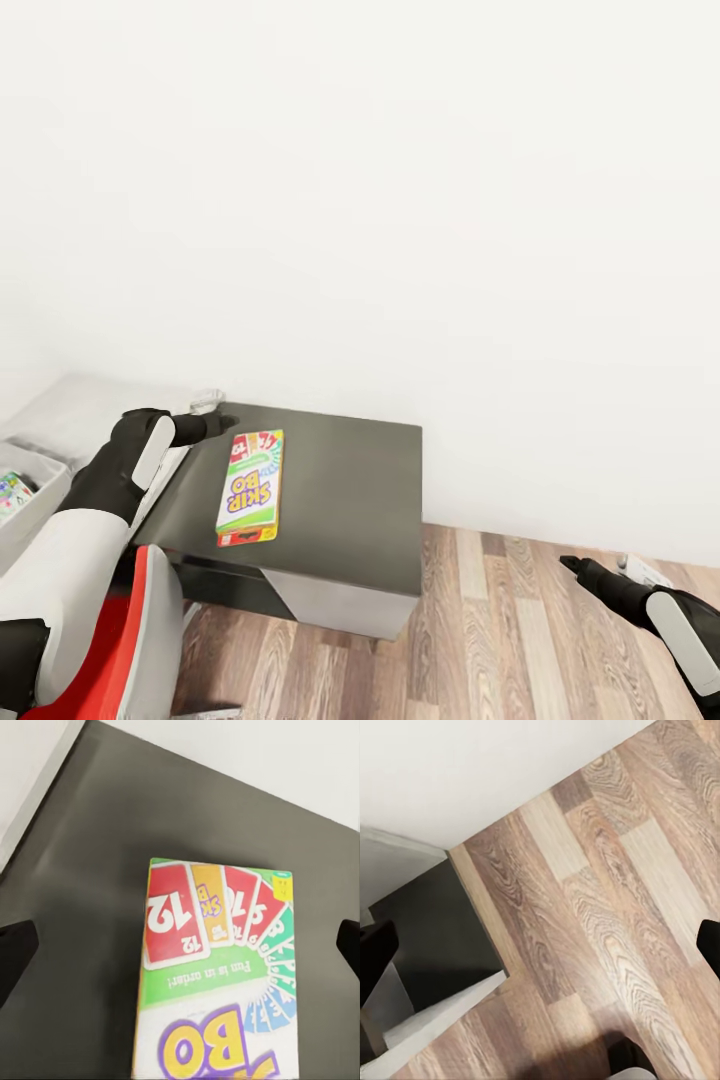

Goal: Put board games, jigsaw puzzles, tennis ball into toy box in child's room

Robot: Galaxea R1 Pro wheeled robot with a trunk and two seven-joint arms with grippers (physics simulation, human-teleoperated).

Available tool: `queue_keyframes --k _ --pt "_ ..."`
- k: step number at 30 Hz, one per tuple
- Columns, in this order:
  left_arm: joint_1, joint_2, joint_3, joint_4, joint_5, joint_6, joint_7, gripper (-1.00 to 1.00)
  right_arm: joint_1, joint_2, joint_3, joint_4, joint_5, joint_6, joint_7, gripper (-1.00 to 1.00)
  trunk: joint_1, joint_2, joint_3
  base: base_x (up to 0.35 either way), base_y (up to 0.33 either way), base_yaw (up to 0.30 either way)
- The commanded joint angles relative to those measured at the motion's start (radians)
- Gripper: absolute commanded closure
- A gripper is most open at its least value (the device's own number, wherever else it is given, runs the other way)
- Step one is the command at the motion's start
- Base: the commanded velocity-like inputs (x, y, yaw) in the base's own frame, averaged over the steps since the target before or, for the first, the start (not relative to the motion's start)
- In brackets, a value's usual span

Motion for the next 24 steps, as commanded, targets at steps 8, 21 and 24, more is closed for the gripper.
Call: queue_keyframes --k 8,21,24 --pt "-0.001 -0.002 -0.002 -0.001 0.007 0.005 0.003 -1.00 0.000 0.000 0.000 0.001 -0.011 0.004 -0.009 -1.00 0.001 -0.002 -0.002 0.000 0.000 0.164" --pt "0.001 -0.004 -0.005 -0.001 0.006 0.005 0.003 -1.00 0.000 0.000 0.000 0.001 -0.011 0.004 -0.009 -1.00 0.001 -0.002 -0.018 0.000 0.000 0.007" --pt "0.001 -0.005 -0.005 0.000 0.006 0.005 0.003 -1.00 0.000 0.000 0.000 0.001 -0.011 0.004 -0.009 -1.00 0.001 -0.002 -0.023 0.000 0.000 -0.047"
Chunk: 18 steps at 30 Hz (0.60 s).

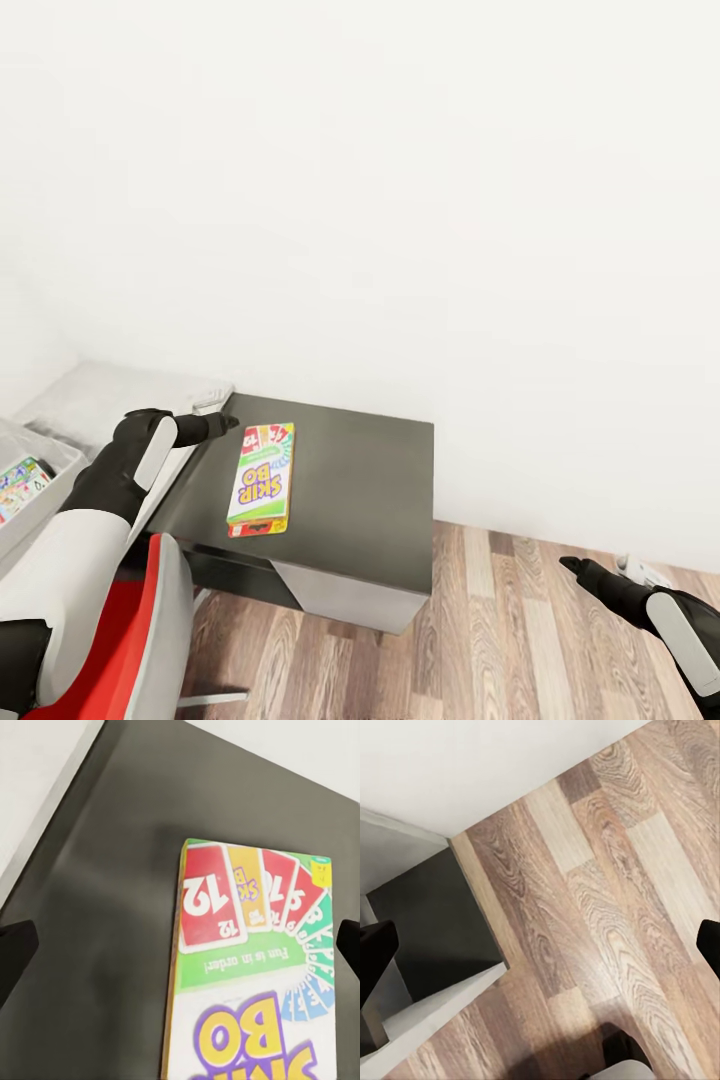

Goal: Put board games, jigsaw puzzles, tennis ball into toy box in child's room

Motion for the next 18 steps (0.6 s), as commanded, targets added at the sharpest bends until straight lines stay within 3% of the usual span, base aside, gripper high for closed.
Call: queue_keyframes --k 1,12,18 --pt "-0.001 0.000 0.001 -0.001 0.008 0.005 0.004 -1.00 -0.001 0.000 0.000 -0.002 -0.011 0.004 -0.009 -1.00 0.001 -0.002 -0.003 0.000 0.000 -0.034" --pt "-0.001 0.000 0.001 -0.001 0.009 0.004 0.004 -1.00 -0.001 0.000 0.000 -0.003 -0.011 0.004 -0.009 -1.00 0.001 -0.002 -0.005 0.002 -0.002 -0.065" --pt "-0.001 0.000 0.001 -0.001 0.009 0.004 0.004 -1.00 -0.001 0.000 0.000 -0.003 -0.011 0.004 -0.009 -1.00 0.001 -0.002 -0.005 0.068 -0.141 -0.086"
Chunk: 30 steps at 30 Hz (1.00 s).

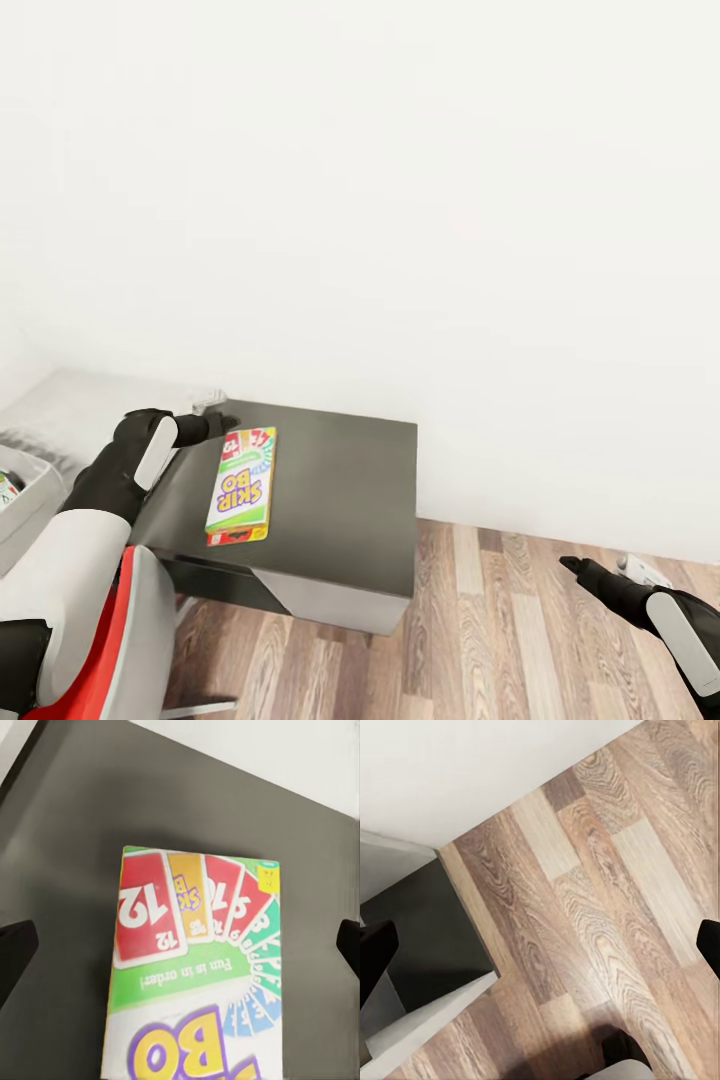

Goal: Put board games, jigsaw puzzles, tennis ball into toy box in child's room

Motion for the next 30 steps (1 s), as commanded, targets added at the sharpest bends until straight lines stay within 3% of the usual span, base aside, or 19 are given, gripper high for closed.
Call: queue_keyframes --k 1,30 --pt "-0.001 0.000 0.001 -0.001 0.008 0.005 0.004 -1.00 -0.001 0.000 0.000 -0.001 -0.011 0.004 -0.009 -1.00 0.001 -0.002 -0.002 0.038 -0.088 -0.018" --pt "-0.002 0.003 0.001 0.016 0.012 0.012 -0.002 -1.00 -0.001 0.001 0.000 -0.001 -0.011 0.004 -0.009 -1.00 0.001 -0.002 -0.003 0.003 -0.008 -0.017"
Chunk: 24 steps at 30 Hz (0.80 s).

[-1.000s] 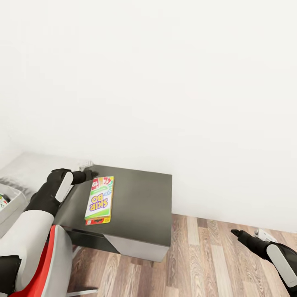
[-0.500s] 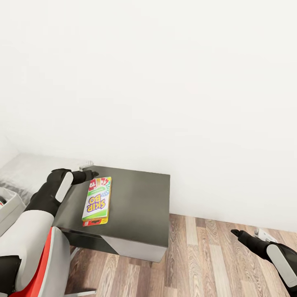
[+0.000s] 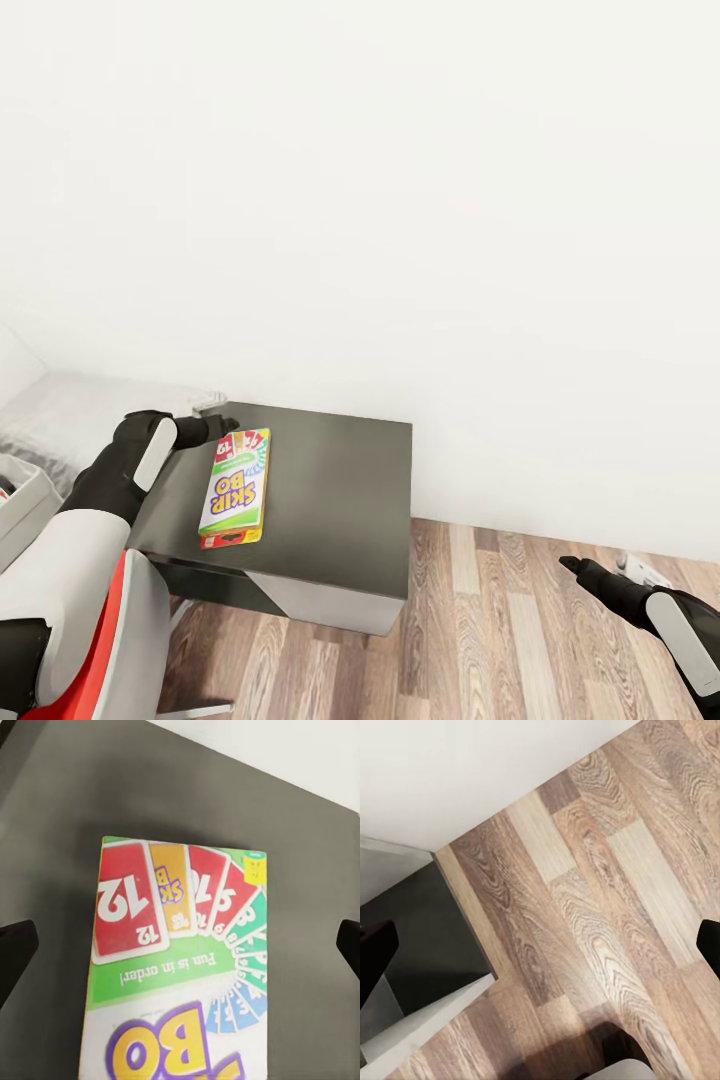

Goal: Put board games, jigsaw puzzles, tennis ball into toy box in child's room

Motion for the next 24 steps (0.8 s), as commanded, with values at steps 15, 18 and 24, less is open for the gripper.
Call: queue_keyframes --k 15,18,24 --pt "-0.001 -0.001 0.001 0.010 0.008 0.004 0.000 -1.00 0.000 0.000 0.000 -0.002 -0.011 0.004 -0.009 -1.00 0.001 -0.002 -0.019 0.000 0.000 0.000" --pt "-0.001 -0.001 0.001 0.011 0.009 0.000 0.000 -1.00 0.000 0.000 0.000 -0.002 -0.011 0.004 -0.009 -1.00 0.001 -0.002 -0.023 0.000 0.000 0.000" --pt "-0.001 -0.002 0.001 0.012 0.008 -0.001 -0.001 -1.00 0.000 0.000 0.000 -0.002 -0.011 0.004 -0.009 -1.00 0.001 -0.002 -0.026 0.000 0.000 0.000"
